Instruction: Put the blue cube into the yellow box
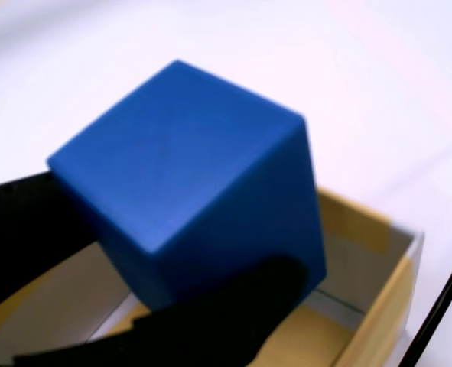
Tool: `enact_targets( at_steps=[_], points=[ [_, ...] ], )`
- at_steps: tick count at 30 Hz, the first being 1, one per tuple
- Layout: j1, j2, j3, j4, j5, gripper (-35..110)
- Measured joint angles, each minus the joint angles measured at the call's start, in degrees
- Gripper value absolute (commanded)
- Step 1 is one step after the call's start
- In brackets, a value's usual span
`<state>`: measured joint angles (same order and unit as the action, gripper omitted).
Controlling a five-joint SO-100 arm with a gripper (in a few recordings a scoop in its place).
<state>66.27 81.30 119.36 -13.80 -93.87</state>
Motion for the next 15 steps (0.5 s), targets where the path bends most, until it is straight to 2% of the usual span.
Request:
enact_targets(
  at_steps=[4, 7, 11, 15],
  points=[
    [0.0, -1.7, -0.4, -2.4, 2.7, 42],
    [-0.4, -1.8, -0.7, -2.8, 4.0, 45],
    [-1.1, -1.5, -0.7, -4.3, 3.3, 41],
    [-2.6, 3.1, 4.2, -6.4, 0.7, 27]
  ],
)
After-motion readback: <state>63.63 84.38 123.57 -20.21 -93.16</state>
